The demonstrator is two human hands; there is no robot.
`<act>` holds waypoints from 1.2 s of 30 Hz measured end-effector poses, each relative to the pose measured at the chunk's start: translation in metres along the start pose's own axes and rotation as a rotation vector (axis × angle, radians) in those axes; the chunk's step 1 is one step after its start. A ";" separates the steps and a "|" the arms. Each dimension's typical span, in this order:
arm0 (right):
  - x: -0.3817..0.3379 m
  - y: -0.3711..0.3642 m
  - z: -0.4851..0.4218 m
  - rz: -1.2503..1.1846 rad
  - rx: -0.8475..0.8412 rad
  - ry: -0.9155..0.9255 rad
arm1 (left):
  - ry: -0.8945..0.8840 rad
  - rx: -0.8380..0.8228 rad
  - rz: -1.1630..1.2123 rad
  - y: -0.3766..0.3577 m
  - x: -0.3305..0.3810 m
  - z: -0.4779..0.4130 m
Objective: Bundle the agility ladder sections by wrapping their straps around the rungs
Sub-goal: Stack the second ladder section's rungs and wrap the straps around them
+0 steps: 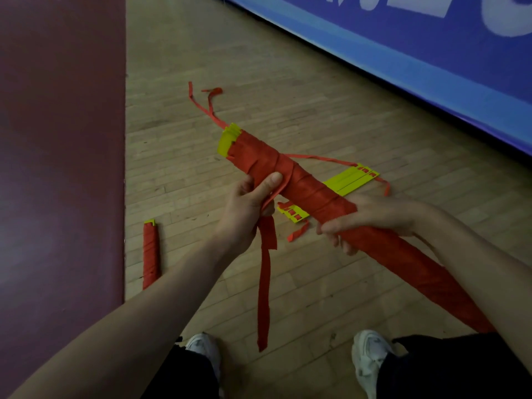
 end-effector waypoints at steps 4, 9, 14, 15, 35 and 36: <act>-0.024 0.015 -0.006 0.353 0.204 0.180 | 0.053 0.146 0.021 0.015 -0.002 -0.005; -0.034 0.019 -0.004 0.708 0.421 0.331 | 0.076 0.158 0.022 0.020 -0.001 -0.012; -0.025 0.032 -0.003 0.790 0.399 0.284 | 0.080 0.289 -0.166 0.023 -0.005 -0.008; -0.026 0.033 -0.002 0.803 0.401 0.282 | 0.063 0.317 -0.223 0.024 -0.006 -0.007; -0.018 0.066 0.003 0.625 0.490 0.140 | -0.068 0.194 -0.254 0.000 -0.011 0.006; -0.018 0.065 0.003 0.611 0.482 0.137 | -0.060 0.166 -0.226 -0.004 -0.013 0.007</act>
Point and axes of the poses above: each hand's wrist, its own z-axis away from the middle knuckle, its own y-axis out of the back of the hand, x = y × z, the point moved 9 cm from there along -z, towards the middle knuckle, and after that the axes turned 10 degrees about y, right-handed, at the moved point
